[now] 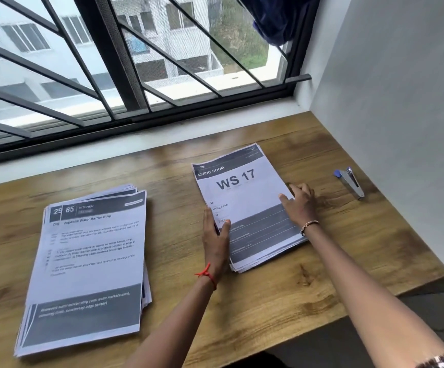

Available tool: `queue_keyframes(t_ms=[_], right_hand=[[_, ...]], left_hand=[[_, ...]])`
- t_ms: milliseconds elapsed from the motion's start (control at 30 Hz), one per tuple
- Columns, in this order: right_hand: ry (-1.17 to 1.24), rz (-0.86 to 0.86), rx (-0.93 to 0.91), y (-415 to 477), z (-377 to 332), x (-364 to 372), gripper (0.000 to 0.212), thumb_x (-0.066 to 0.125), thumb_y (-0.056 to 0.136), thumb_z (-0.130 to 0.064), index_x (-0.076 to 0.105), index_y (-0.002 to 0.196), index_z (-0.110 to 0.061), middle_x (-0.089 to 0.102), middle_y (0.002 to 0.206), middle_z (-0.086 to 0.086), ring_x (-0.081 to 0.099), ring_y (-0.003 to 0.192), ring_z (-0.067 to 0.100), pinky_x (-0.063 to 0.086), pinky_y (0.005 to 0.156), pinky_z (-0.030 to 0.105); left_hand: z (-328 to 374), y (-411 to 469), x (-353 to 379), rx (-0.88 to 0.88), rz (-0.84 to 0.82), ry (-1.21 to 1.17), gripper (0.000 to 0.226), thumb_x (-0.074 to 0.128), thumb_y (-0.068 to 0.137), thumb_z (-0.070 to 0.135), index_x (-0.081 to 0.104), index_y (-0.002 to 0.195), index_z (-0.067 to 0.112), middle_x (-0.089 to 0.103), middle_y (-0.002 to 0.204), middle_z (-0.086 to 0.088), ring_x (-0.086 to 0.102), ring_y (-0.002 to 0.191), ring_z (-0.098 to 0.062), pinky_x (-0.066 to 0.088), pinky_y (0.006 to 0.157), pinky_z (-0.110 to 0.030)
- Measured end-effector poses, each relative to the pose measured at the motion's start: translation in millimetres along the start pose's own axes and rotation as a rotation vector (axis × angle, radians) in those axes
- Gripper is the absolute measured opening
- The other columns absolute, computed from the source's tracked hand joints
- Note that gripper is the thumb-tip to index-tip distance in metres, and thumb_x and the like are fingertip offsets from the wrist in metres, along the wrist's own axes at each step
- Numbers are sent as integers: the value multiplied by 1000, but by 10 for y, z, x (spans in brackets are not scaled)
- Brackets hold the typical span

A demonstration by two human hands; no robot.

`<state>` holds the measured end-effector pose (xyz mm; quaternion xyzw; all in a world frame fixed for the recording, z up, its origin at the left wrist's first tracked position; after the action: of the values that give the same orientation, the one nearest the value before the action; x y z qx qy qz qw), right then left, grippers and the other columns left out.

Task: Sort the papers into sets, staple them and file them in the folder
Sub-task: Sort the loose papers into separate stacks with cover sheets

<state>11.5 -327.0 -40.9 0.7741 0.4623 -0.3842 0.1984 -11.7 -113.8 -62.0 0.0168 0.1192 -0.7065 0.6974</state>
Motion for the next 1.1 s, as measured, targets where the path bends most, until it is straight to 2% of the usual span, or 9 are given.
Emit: queue_keyframes(t_ms=[167,300,467,567,700,800,867,967,1100], right_hand=[[1,-19,14,21,-20,-4,33,57,88,-23,62,102,7,48,113,22,38,114,34,29,96,31],[-12,104,72,-50,-130,22,36,59,86,-29,59,101,3,47,116,19,39,112,33,30,97,39],[82,227,-59,-189,-476,158,32,60,83,-13,60,109,4,50,112,22,42,110,36,31,95,40],[184,138,-221,-299,-790,336,22,57,84,-2,62,103,6,54,105,24,51,102,36,40,89,37],[224,-57,-382,-603,-1360,669,20,53,86,1,63,102,3,63,86,17,53,74,18,38,69,20],[232,-202,-399,-894,-1730,1004,20,57,83,-2,65,101,-1,61,71,12,54,67,21,43,67,27],[197,-289,-358,-1111,-1939,1255,25,62,83,-15,63,106,-5,60,76,7,60,78,26,49,74,35],[43,-348,-186,-1383,-2146,1516,49,61,83,-44,53,117,-10,64,102,12,58,102,32,43,78,35],[-15,-312,-61,-1642,-2289,1721,53,63,80,-48,49,114,-10,60,118,10,56,109,31,40,78,34]], left_hand=[[-50,44,29,-42,-72,48,74,49,80,50,28,144,21,35,148,-2,34,137,-19,31,112,-47],[164,33,-143,-50,-23,37,63,52,94,23,22,148,11,21,155,-3,17,141,-11,12,116,-26],[265,154,-564,14,106,53,60,51,93,18,25,145,5,23,154,-8,22,141,-16,20,117,-36],[322,191,-916,76,197,75,54,51,93,14,32,143,7,28,151,-4,30,138,-16,26,115,-33],[348,204,-1514,151,377,120,38,48,93,3,49,131,1,49,138,-11,44,128,-18,29,100,-8],[279,189,-2004,160,505,208,31,46,93,-2,57,122,-3,56,128,-17,50,121,-27,34,101,-20],[164,162,-2358,134,550,248,29,47,92,-2,58,119,-3,58,124,-18,52,117,-29,39,98,-29],[-18,96,-2780,71,560,268,29,49,90,-4,59,117,-3,58,121,-18,53,114,-30,46,93,-34],[-232,-5,-3155,-81,507,370,33,56,86,-3,55,120,-6,54,125,-21,50,118,-34,37,100,-34]])
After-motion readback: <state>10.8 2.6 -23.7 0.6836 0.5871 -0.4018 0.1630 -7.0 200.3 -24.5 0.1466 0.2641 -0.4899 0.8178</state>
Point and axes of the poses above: each hand's wrist, its own y-axis towards the middle knuckle, its own x-axis out of the palm, z = x × y, the point moved 1 cm from there along y, towards the middle knuckle
